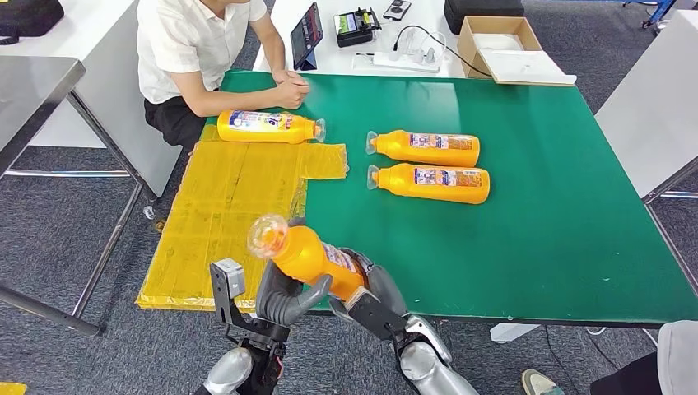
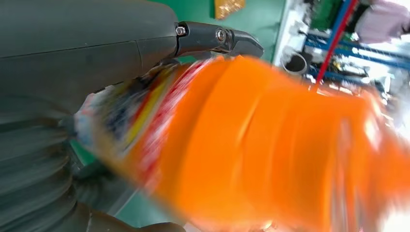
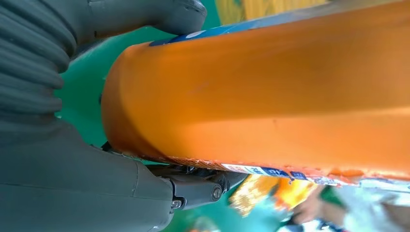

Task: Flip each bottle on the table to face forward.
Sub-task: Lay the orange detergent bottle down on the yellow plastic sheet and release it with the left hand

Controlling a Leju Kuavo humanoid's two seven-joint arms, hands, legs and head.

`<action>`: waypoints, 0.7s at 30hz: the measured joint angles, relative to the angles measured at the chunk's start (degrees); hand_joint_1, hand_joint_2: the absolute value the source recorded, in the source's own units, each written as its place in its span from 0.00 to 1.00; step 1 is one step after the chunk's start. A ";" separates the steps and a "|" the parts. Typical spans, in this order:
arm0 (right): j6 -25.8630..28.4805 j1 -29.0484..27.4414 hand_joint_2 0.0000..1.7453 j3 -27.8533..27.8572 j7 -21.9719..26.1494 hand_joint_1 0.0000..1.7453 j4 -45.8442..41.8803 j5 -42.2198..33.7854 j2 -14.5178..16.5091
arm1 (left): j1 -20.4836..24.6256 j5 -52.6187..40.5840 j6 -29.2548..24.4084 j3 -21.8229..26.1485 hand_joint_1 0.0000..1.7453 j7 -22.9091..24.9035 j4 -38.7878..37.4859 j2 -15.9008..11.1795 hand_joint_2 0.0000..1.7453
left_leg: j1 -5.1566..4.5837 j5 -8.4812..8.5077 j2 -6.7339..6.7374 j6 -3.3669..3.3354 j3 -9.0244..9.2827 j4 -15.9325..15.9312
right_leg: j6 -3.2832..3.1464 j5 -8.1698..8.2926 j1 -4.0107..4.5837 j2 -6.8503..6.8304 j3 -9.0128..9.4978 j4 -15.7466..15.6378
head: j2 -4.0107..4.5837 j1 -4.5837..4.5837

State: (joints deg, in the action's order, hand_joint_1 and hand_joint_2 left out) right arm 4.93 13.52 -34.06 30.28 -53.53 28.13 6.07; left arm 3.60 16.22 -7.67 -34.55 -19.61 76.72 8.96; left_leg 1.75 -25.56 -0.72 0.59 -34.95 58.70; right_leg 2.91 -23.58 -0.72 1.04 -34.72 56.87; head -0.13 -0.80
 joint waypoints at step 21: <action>-5.94 0.06 0.00 -5.67 4.62 0.00 -1.09 -7.86 -0.91 | 1.89 1.79 0.21 2.55 1.00 -2.93 -0.93 1.05 1.00 | 0.00 0.00 0.05 0.00 -0.07 0.00 | 0.00 0.00 0.00 0.01 -0.10 0.00 | 0.00 0.01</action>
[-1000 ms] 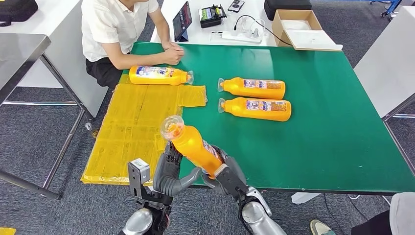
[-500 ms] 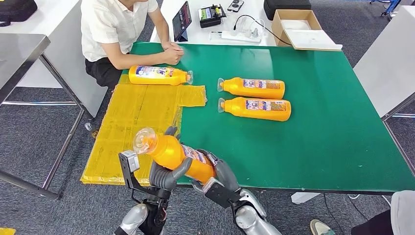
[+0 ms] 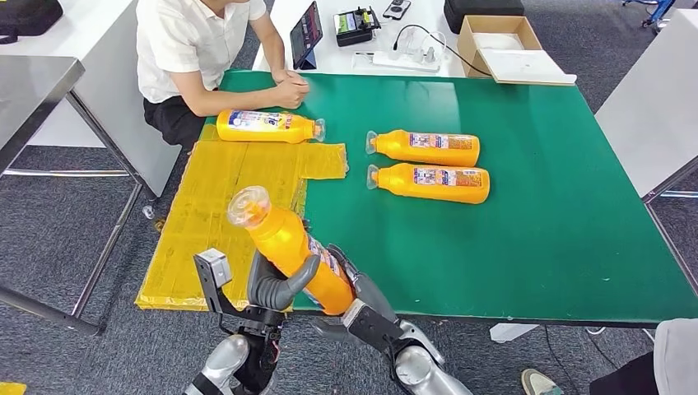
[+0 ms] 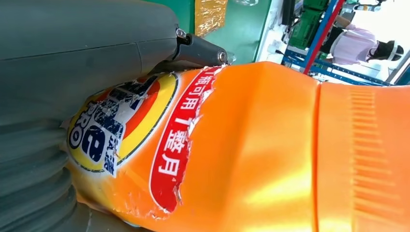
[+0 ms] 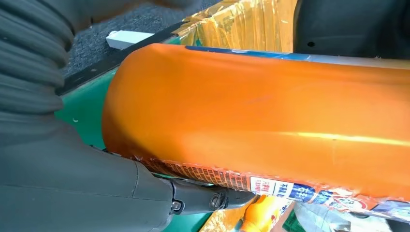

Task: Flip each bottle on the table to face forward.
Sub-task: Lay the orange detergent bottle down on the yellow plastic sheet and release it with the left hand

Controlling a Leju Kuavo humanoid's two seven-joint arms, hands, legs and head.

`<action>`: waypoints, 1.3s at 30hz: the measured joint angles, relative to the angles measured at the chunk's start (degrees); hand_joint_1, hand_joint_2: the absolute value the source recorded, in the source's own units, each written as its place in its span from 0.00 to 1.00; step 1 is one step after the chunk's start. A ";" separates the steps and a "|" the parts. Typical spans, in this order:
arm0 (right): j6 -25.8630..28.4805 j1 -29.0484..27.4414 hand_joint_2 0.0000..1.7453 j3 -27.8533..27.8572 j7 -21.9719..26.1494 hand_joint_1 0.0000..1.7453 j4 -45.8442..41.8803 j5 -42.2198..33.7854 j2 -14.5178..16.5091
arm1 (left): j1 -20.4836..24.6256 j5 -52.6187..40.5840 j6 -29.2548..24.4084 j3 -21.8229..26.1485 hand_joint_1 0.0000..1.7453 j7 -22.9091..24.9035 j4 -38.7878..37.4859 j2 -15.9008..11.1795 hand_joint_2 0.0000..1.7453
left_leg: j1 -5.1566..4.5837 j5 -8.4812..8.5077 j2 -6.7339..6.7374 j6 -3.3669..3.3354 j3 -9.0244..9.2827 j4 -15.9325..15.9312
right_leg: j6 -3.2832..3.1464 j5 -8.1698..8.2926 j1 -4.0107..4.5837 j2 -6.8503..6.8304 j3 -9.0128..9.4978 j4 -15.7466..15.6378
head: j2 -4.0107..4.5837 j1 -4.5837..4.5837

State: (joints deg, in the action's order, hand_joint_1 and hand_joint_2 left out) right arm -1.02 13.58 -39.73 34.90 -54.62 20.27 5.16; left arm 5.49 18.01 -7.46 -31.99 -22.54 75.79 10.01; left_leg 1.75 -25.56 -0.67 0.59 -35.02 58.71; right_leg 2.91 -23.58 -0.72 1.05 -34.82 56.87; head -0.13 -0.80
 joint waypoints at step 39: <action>6.81 -13.06 0.00 6.98 3.09 0.00 -15.53 1.29 0.72 | 27.49 -83.10 -4.64 10.70 1.00 27.21 -37.89 -4.47 1.00 | 0.01 0.22 -0.21 0.10 -0.05 0.00 | 0.00 0.06 0.00 -0.09 0.00 0.09 | 0.00 0.02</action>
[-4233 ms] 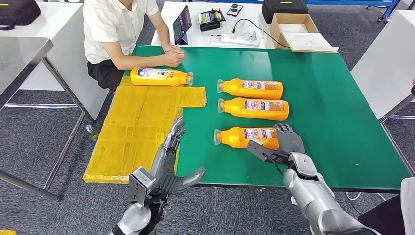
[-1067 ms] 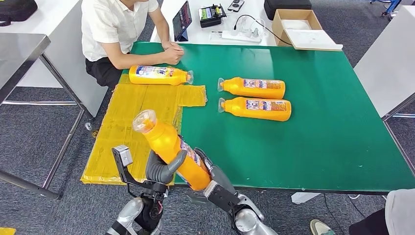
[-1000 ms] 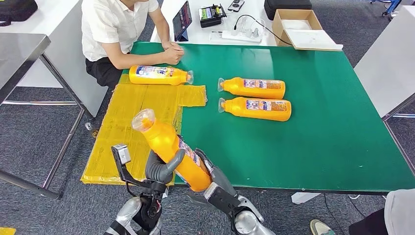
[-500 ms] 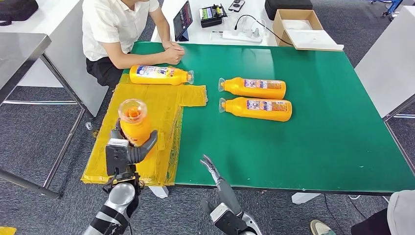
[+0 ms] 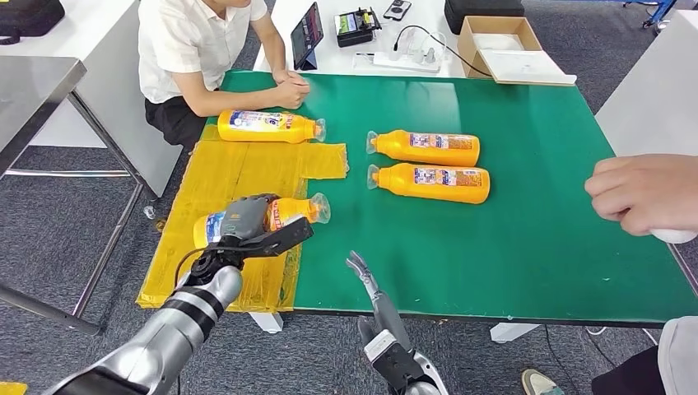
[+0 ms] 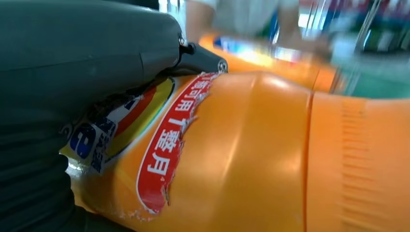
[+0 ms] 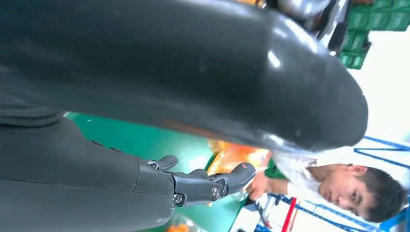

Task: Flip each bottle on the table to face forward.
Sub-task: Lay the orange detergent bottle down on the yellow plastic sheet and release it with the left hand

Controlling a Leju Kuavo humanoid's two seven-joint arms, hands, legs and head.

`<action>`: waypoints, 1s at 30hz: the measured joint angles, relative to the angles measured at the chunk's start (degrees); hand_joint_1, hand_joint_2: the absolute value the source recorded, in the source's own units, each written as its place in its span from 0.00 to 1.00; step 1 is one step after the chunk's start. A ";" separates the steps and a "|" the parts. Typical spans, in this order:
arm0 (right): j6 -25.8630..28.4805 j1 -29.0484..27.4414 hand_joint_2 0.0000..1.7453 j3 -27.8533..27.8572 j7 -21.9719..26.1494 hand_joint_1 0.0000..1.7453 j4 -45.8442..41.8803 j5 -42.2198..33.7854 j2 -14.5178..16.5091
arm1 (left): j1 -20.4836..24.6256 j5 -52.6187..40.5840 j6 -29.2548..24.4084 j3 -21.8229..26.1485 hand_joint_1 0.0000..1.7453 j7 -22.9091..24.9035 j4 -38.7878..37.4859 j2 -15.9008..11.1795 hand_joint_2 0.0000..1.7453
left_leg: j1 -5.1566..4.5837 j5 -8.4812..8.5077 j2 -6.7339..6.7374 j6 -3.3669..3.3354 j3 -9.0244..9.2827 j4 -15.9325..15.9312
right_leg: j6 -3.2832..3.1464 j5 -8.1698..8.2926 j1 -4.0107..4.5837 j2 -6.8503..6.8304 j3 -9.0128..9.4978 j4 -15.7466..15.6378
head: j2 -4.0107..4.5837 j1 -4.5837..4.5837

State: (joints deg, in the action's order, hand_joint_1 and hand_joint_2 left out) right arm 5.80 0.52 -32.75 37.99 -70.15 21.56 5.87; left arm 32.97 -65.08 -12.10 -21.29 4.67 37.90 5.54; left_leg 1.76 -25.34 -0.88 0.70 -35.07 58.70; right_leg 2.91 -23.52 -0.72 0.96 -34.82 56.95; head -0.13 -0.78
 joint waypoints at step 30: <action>3.13 1.68 0.00 -1.99 1.90 0.00 5.11 -5.49 1.52 | 5.46 28.44 21.38 7.60 0.00 -25.37 -11.80 0.84 0.00 | -0.05 0.05 -0.24 -0.01 0.05 0.00 | 0.01 -0.02 -0.06 -0.22 0.06 0.11 | 0.00 -0.01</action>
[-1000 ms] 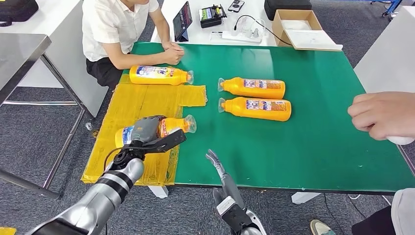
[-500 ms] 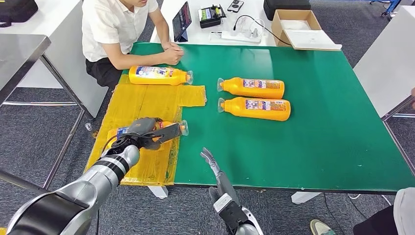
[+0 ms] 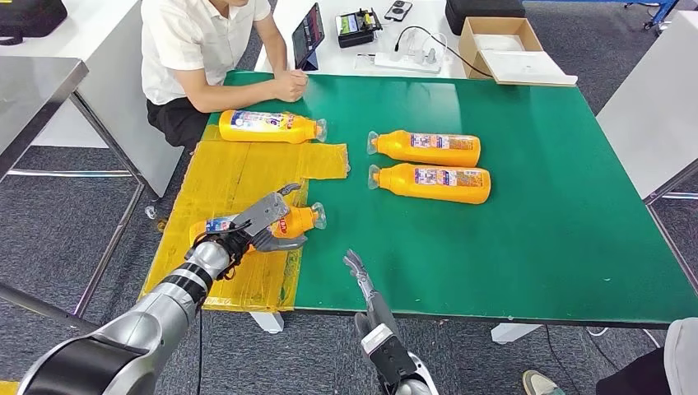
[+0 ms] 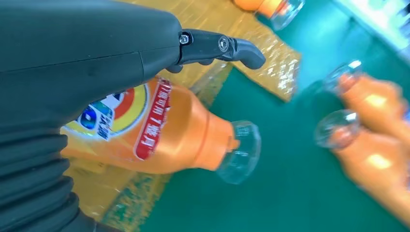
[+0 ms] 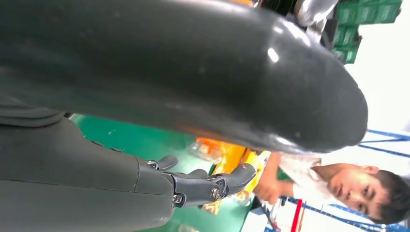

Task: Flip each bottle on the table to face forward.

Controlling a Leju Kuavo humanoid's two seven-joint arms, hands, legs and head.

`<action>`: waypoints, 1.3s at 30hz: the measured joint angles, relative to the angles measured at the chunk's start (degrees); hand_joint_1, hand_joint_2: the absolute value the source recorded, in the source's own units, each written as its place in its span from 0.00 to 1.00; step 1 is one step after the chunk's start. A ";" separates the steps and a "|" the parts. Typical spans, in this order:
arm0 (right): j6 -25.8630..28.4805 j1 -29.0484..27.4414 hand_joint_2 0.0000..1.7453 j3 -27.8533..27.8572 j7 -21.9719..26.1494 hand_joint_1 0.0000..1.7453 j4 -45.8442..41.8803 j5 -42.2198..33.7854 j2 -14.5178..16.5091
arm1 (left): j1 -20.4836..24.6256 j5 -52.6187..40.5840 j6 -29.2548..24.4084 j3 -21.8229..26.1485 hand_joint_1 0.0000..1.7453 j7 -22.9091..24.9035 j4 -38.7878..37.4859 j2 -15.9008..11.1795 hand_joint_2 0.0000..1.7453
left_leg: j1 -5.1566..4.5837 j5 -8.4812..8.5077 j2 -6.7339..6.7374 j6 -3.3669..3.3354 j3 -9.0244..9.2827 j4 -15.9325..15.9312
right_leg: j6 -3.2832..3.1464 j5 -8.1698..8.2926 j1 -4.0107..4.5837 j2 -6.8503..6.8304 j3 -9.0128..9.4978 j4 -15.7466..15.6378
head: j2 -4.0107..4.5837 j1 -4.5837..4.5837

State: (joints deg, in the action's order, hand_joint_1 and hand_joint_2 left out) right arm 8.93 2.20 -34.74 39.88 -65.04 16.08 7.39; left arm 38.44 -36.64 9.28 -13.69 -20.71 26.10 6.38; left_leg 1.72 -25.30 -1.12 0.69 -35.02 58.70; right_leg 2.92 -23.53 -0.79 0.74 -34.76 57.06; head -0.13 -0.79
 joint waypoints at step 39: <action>25.64 14.21 1.00 20.21 -22.93 0.00 15.44 49.49 -16.89 | -35.37 28.79 -20.34 -6.14 0.00 -3.57 62.77 -2.39 1.00 | -0.23 0.08 -0.01 -0.17 -0.31 0.03 | 0.15 0.10 -0.22 -0.01 -0.26 -0.04 | 0.00 -0.01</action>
State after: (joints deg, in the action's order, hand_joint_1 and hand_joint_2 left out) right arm 34.56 16.41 -14.54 16.96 -49.60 65.57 -9.50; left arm 3.07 -7.85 -11.06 -19.84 -24.28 88.88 3.98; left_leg 1.49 -25.22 -1.13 0.52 -35.33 58.73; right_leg 3.07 -23.44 -1.00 0.73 -35.02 57.03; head -0.13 -0.80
